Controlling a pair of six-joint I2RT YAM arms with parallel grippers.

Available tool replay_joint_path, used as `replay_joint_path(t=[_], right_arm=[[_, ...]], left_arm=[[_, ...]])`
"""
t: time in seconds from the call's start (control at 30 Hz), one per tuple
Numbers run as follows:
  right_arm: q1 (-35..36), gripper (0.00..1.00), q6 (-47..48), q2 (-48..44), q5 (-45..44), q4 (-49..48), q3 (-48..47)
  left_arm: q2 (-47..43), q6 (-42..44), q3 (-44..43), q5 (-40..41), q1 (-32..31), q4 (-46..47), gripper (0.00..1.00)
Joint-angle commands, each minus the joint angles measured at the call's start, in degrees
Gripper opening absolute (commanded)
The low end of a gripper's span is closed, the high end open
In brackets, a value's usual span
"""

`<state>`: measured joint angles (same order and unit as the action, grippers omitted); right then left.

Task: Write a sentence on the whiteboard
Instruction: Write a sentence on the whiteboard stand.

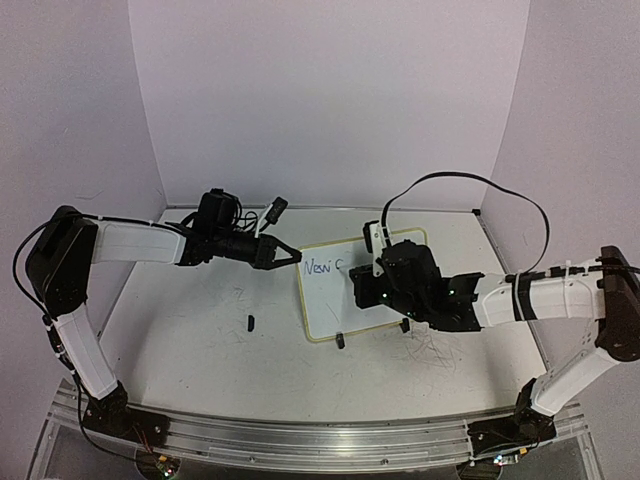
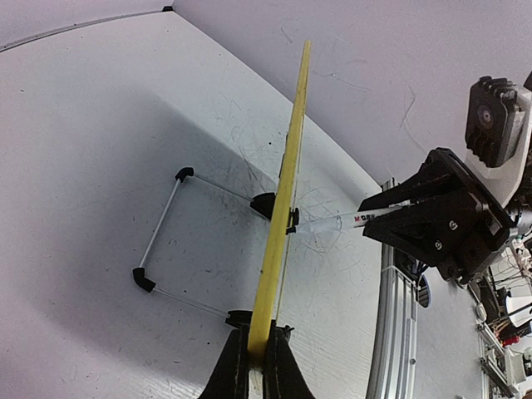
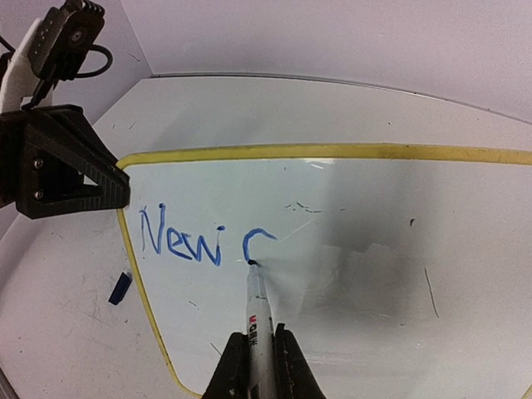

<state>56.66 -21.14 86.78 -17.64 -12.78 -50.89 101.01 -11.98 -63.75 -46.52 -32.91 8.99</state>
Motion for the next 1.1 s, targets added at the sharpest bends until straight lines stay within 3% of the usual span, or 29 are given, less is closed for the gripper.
replay_joint_path(t=[0.0, 1.07], right_arm=[[-0.4, 0.00, -0.3, -1.3, -4.6, -0.7, -1.0], [-1.2, 0.00, 1.0, 0.9, -4.4, -1.2, -4.7]], left_arm=[[1.0, 0.5, -0.1, 0.9, 0.1, -3.6, 0.00], [1.4, 0.6, -0.2, 0.4, 0.1, -3.6, 0.00]])
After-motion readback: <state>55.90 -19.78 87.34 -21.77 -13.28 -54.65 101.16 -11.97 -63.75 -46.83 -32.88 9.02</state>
